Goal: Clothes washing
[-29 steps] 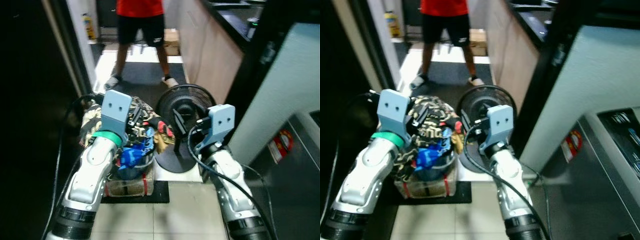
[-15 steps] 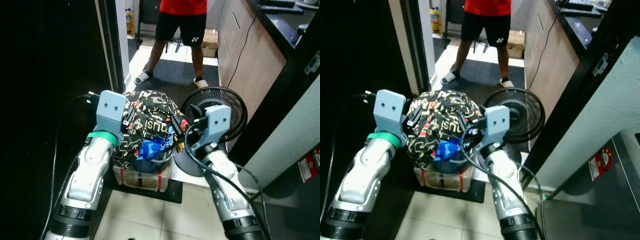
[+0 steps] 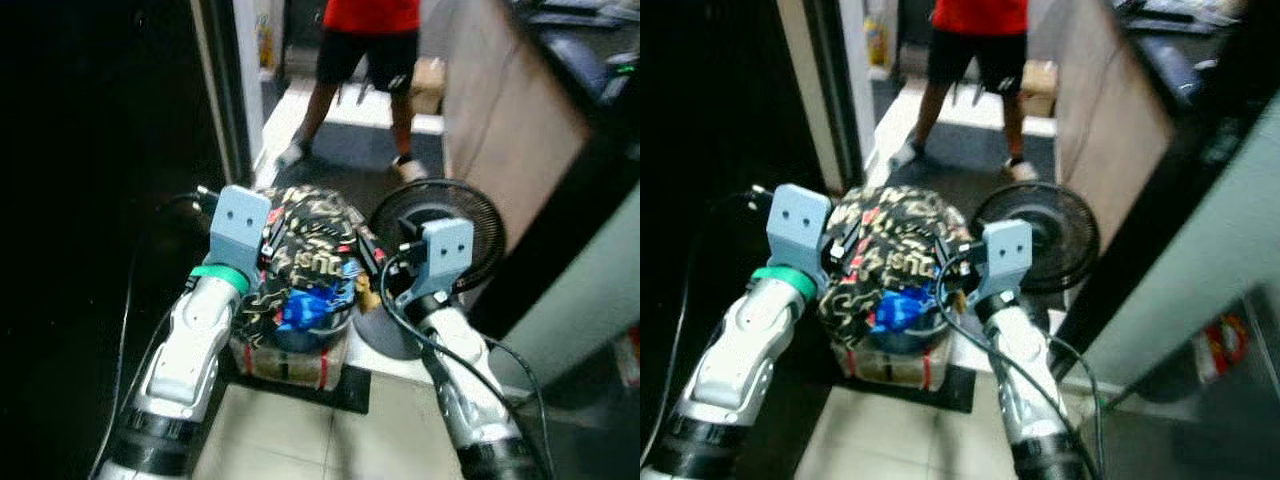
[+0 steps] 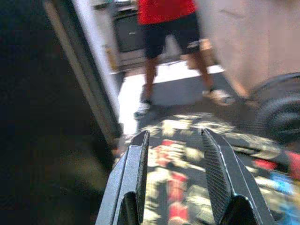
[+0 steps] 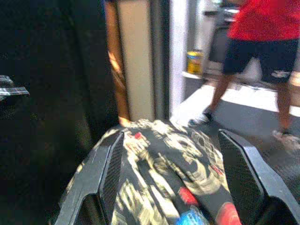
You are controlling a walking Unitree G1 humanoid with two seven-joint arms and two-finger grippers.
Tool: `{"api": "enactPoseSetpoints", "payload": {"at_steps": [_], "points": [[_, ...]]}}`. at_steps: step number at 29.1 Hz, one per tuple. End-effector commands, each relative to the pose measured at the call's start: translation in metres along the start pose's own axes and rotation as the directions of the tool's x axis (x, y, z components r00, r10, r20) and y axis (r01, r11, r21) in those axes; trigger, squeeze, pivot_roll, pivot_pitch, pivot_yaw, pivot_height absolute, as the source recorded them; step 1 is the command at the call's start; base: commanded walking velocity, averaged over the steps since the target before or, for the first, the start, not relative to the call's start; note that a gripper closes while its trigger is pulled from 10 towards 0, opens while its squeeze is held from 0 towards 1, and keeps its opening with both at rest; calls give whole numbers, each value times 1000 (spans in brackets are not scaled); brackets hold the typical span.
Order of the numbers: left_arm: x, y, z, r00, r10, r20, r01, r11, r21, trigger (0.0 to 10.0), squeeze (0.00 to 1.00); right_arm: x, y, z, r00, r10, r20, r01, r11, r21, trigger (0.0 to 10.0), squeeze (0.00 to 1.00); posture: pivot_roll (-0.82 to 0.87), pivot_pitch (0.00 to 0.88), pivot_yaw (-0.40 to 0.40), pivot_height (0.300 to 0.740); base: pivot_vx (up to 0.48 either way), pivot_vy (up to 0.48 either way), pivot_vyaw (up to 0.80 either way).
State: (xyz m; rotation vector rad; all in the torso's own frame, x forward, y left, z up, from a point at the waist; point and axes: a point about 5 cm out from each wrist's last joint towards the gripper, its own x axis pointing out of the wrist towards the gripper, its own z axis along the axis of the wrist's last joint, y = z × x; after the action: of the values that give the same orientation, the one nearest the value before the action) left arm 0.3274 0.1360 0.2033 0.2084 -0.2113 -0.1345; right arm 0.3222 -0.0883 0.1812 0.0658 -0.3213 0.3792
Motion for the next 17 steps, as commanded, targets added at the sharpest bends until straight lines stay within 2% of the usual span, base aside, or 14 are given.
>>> {"api": "enactPoseSetpoints", "payload": {"at_steps": [1, 12, 14, 17], "points": [[0, -12, 2, 999, -39, 6, 39, 999, -6, 10000, 0, -8, -12, -8, 998, -47, -34, 47, 999, -5, 10000, 0, 115, 0, 40, 740, 472, 0, 0], [0, -12, -1, 999, -36, 0, 36, 999, -5, 10000, 0, -9, -14, -8, 998, -61, -29, 61, 998, -1, 10000, 0, 113, 1, 40, 740, 461, 0, 0], [0, -12, -1, 999, -37, -2, 37, 999, -5, 10000, 0, -10, -14, -8, 998, -61, -30, 61, 998, -1, 10000, 0, 113, 1, 40, 740, 360, 0, 0], [0, -13, -4, 999, -43, -16, 42, 999, -14, 10000, 0, -10, -14, -9, 998, -60, -34, 60, 998, -3, 10000, 0, 111, 1, 40, 740, 0, 0, 0]]}}
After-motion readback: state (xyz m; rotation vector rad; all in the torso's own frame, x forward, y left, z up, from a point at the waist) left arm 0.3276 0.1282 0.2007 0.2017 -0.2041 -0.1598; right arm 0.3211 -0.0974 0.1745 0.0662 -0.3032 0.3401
